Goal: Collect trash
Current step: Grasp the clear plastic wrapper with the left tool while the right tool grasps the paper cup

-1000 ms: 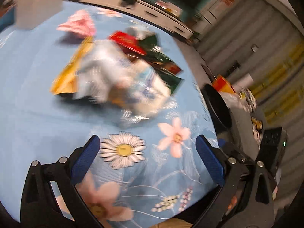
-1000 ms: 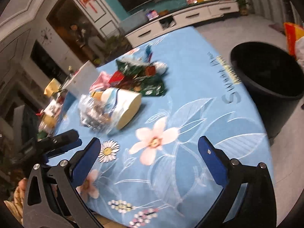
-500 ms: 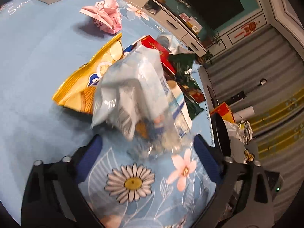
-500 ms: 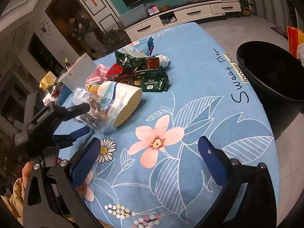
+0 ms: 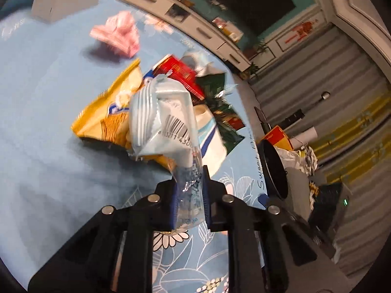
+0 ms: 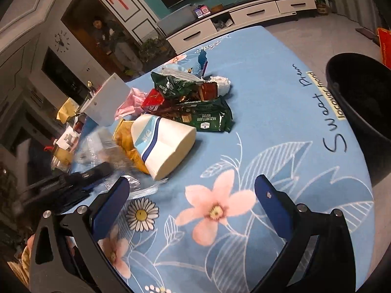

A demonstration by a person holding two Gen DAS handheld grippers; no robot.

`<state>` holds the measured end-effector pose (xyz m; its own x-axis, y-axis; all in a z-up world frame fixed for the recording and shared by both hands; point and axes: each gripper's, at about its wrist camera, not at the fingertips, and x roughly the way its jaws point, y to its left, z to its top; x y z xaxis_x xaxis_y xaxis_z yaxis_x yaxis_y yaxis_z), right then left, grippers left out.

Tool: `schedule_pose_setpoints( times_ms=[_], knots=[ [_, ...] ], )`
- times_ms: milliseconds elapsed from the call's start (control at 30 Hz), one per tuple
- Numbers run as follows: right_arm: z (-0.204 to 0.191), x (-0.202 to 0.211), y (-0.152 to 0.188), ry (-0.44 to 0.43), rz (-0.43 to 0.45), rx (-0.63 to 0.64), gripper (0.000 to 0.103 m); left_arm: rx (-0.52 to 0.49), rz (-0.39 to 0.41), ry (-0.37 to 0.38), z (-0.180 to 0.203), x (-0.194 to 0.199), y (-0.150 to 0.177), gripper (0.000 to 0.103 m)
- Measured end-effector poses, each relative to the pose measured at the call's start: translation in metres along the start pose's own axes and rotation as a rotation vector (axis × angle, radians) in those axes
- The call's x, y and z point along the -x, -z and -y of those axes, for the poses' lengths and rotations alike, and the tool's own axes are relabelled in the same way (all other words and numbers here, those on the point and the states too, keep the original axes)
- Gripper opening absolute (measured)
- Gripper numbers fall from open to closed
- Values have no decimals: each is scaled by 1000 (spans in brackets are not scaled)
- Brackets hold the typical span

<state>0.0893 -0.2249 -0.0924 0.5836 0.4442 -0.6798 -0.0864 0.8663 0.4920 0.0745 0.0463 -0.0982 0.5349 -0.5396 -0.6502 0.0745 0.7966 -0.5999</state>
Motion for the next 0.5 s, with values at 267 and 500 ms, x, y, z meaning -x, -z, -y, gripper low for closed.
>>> schedule_pose_setpoints(
  times_ms=[267,500],
  knots=[
    [-8,-33,-30,-64,-6,40,100,-94,-60,-76,8,-5,-14,18],
    [-2,-74,-51,-181,-73,8,99,-78,-95,-91,-8,-16,-17,18]
  ],
)
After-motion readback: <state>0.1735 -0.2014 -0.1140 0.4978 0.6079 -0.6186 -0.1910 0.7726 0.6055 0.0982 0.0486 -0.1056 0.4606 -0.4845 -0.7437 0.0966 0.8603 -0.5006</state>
